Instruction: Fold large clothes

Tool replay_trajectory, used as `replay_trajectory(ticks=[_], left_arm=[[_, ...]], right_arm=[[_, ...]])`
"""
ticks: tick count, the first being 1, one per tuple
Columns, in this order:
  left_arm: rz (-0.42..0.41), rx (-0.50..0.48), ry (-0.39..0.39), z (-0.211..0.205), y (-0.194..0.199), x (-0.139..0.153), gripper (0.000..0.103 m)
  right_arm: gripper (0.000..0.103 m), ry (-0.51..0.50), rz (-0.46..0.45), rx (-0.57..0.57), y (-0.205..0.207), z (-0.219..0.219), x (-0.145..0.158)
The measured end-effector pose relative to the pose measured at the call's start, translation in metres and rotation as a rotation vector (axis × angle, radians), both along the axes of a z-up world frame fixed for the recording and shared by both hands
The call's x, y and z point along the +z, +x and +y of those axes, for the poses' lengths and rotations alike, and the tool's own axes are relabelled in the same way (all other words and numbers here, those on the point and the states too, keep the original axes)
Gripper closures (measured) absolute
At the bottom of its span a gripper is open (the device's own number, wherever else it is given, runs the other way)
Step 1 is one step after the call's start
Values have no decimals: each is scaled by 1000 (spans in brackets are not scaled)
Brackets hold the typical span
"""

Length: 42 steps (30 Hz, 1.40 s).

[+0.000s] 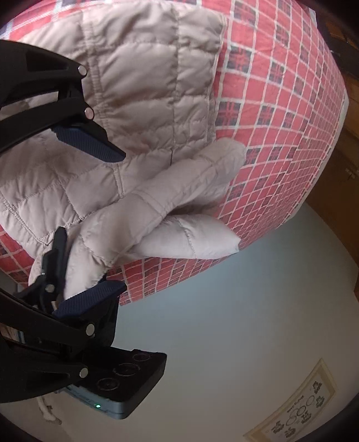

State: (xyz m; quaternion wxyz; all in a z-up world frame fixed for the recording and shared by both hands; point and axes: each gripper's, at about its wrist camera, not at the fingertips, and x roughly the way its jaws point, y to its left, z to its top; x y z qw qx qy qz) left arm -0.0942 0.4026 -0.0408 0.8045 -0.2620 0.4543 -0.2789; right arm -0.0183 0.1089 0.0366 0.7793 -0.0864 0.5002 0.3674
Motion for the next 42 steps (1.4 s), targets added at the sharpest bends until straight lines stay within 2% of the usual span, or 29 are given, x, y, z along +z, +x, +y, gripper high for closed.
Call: replay_trajectory(ticks=[5, 10, 11, 12, 13, 14, 17, 18, 20, 21, 24, 26, 28, 31, 37, 40, 42], left_arm=[[33, -53, -7, -25, 22, -5, 16], [47, -39, 85, -46, 46, -7, 20], [59, -24, 105, -44, 52, -10, 38], [68, -24, 115, -45, 57, -14, 44], [82, -39, 70, -42, 59, -20, 58], [96, -41, 36, -39, 59, -24, 65], [76, -34, 14, -33, 56, -26, 74], [68, -36, -2, -31, 54, -27, 75], [46, -45, -37, -27, 50, -26, 80], [30, -55, -54, -26, 48, -24, 82], [-29, -91, -70, -29, 42, -12, 85], [-59, -114, -86, -32, 42, 0, 87], [-87, -134, -99, -34, 42, 12, 88], [-121, -155, -119, -27, 36, 31, 88], [-215, -174, -144, 16, 6, 70, 88], [-214, -142, -158, 49, -2, 69, 88], [-196, -125, -174, 72, -5, 57, 88]], right_arm=[[53, 33, 1, 8, -1, -4, -4], [50, 82, 12, -2, -1, -11, -1], [49, 94, 12, -9, -2, -16, 3], [47, 102, 6, -16, -3, -20, 7], [47, 111, -9, -21, -6, -28, 14], [46, 119, -20, -22, -10, -32, 19], [34, 184, -35, -24, -21, -59, 40], [34, 214, -38, -37, -24, -72, 47], [34, 210, -62, -94, -24, -92, 53], [34, 205, -69, -120, -23, -100, 53], [32, 267, -14, -183, -17, -125, 47], [32, 435, 55, -171, -10, -146, 45], [32, 536, 57, -168, -11, -164, 52], [31, 454, 7, -247, -5, -173, 53], [31, 386, 78, -231, 3, -156, 23], [31, 377, 117, -203, 5, -143, 11], [31, 368, 142, -180, 5, -130, 3]])
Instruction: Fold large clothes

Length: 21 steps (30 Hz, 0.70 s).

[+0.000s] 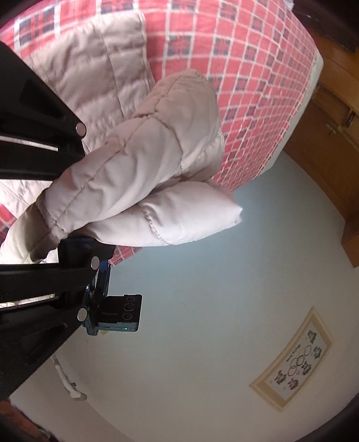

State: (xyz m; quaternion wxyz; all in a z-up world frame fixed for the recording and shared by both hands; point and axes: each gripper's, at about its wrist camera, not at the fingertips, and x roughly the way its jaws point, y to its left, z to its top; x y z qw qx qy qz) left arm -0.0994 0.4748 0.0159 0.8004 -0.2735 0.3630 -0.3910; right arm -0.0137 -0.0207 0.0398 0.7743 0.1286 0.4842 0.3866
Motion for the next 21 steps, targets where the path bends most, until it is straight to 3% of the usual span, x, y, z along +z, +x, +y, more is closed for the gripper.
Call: replay_trajectory(ticks=[6, 11, 16, 17, 21], left_arm=[[89, 51, -77, 49, 5, -58, 87], [136, 56, -78, 66, 10, -91, 83], [165, 79, -68, 74, 5, -99, 69], [178, 95, -63, 77, 3, -98, 62], [175, 211, -5, 94, -21, -78, 56]], right_arm=[[31, -44, 40, 70, -3, 39, -20], [31, -74, 48, 96, -8, 61, -24], [27, -162, 23, 89, -18, 84, -32], [27, -172, 21, 89, -19, 86, -33], [27, -193, 6, 89, -18, 91, -37]])
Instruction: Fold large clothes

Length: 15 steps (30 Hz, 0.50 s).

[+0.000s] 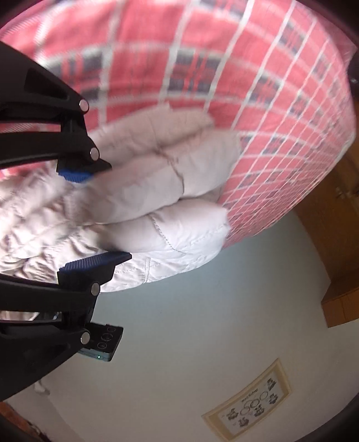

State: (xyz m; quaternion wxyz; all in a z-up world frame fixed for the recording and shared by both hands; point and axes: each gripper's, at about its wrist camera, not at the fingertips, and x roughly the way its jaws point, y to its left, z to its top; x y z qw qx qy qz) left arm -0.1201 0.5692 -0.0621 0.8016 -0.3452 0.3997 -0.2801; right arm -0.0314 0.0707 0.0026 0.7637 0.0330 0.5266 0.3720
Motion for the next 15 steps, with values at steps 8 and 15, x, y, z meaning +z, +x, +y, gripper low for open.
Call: replay_trajectory(ticks=[8, 15], left_arm=[[-112, 45, 82, -14, -89, 59, 48], [-15, -87, 142, -77, -112, 63, 39]], right_arm=[[27, 6, 7, -7, 5, 0, -4], [26, 6, 17, -20, 7, -1, -4]])
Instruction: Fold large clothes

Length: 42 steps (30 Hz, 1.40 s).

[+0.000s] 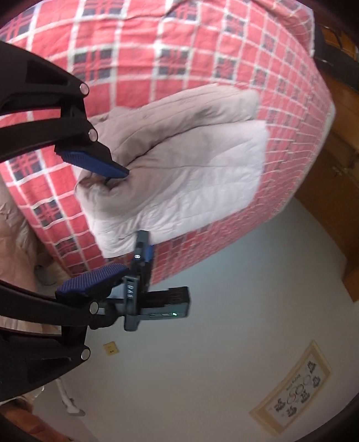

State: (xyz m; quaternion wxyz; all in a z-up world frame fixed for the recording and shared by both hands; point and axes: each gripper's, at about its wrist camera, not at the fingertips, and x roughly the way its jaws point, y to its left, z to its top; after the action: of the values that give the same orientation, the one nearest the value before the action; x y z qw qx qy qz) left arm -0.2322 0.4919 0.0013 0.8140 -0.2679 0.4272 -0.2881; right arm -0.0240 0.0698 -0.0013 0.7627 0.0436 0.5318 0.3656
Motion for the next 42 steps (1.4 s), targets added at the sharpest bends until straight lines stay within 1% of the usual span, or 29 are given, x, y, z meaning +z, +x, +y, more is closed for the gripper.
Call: replay_trajectory(ticks=[1, 2, 3, 4, 5, 6, 8, 10, 12, 13, 15, 17, 18, 20, 21, 23, 24, 25, 26, 28, 29, 32, 34, 36, 39, 41, 42], left_arm=[[24, 2, 6, -3, 3, -5, 41], [37, 9, 8, -4, 6, -11, 52], [43, 21, 6, -3, 9, -14, 64], [44, 40, 7, 0, 10, -16, 83], [38, 50, -5, 4, 8, -18, 87], [16, 55, -41, 9, 5, -16, 89], [-53, 59, -63, 17, -5, -16, 93], [-110, 63, -90, 20, -18, -15, 93], [-124, 83, -90, 29, -26, -27, 93], [-102, 98, -89, 33, -26, -39, 93], [-33, 120, -100, 42, -23, -69, 93], [30, 127, -89, 45, -18, -97, 93], [51, 129, -83, 44, -15, -106, 93], [77, 125, -111, 46, -12, -117, 92], [77, 116, -125, 46, -11, -117, 92], [72, 101, -120, 47, -11, -107, 83], [67, 91, -112, 48, -11, -98, 80], [54, 84, -106, 49, -13, -88, 74], [28, 88, -93, 52, -14, -75, 62], [-21, 120, -59, 59, -13, -56, 49], [-42, 128, -43, 62, -6, -47, 49], [-43, 146, -8, 67, 25, -36, 49], [-10, 165, 11, 70, 54, -40, 49], [20, 174, 13, 76, 82, -47, 49], [62, 199, 24, 79, 111, -57, 49], [75, 205, 12, 79, 123, -61, 52], [70, 207, 7, 77, 127, -61, 56]], right_arm=[[26, -2, 1, -1, 0, 0, 0], [27, -4, 0, -3, 0, 0, 1], [27, -9, -1, -7, 0, 0, 2], [27, -8, 0, -10, 0, -1, 3], [27, -1, 2, -12, 0, -3, 4], [27, 10, 5, -13, 0, -5, 6], [27, 41, 3, -7, -2, -8, 12], [27, 56, -6, 1, -5, -9, 15], [27, 46, -12, 10, -6, -6, 15], [27, 37, -11, 16, -7, -4, 12], [27, 28, 5, 27, -7, 0, 5], [26, 14, 21, 35, -5, 5, -3], [26, 9, 26, 37, -5, 7, -7], [26, -12, 17, 36, -6, 10, -11], [26, -16, 14, 35, -6, 10, -12], [26, -4, 26, 32, -4, 8, -13], [26, 4, 32, 31, -4, 6, -12], [26, 8, 33, 31, -4, 5, -11], [26, 8, 29, 33, -4, 5, -10], [26, 0, 12, 37, -6, 6, -8], [26, -3, 9, 38, -6, 5, -6], [26, -2, 6, 39, -7, 6, -6], [26, 2, 9, 35, -7, 6, -6], [25, 5, 12, 32, -7, 6, -6], [25, 3, 13, 33, -8, 7, -7], [25, 1, 12, 37, -8, 7, -7], [25, 1, 13, 38, -8, 7, -7]])
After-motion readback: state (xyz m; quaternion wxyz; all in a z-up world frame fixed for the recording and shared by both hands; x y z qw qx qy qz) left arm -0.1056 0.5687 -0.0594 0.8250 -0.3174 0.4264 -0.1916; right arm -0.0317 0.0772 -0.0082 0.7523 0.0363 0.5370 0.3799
